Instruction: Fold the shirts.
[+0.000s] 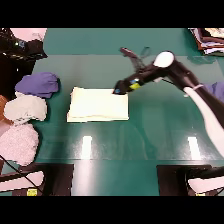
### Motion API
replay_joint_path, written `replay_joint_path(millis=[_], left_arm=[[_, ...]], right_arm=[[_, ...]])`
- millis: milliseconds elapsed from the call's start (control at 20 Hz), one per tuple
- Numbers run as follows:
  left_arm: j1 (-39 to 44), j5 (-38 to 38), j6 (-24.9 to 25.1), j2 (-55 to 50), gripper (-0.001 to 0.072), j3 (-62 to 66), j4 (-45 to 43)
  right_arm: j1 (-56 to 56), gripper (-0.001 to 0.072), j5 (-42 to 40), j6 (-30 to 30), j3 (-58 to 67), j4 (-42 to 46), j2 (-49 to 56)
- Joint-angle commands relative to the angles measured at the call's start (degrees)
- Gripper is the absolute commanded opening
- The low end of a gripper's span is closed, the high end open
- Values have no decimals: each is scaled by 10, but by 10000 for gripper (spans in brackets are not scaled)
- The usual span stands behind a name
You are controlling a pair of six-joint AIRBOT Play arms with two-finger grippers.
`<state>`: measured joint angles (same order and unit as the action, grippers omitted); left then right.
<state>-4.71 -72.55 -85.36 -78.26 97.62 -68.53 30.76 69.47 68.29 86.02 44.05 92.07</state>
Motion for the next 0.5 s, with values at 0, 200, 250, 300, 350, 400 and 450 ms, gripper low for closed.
replay_joint_path(millis=[0, 200, 250, 300, 350, 400, 450], left_arm=[[-1, -10, 3, 2, 36, 0, 2], [-1, 1, 3, 1, 36, 0, 4], [-1, 1, 3, -1, 36, 0, 4], [-1, 2, 3, -2, 36, -1, 4], [-1, 2, 3, -2, 36, -3, 4], [-2, 2, 3, -2, 36, -4, 4], [-1, 1, 3, -2, 36, -6, 4]], right_arm=[[-104, 326, -49, 48, -164, 4, -69], [-155, 650, -83, 47, -269, -41, -71], [-156, 649, -82, 47, -276, -59, -57], [-152, 648, -79, 47, -274, -81, -37], [-141, 647, -80, 38, -266, -99, -16], [-126, 645, -80, 30, -251, -112, 6], [-107, 645, -80, 27, -231, -122, 31]])
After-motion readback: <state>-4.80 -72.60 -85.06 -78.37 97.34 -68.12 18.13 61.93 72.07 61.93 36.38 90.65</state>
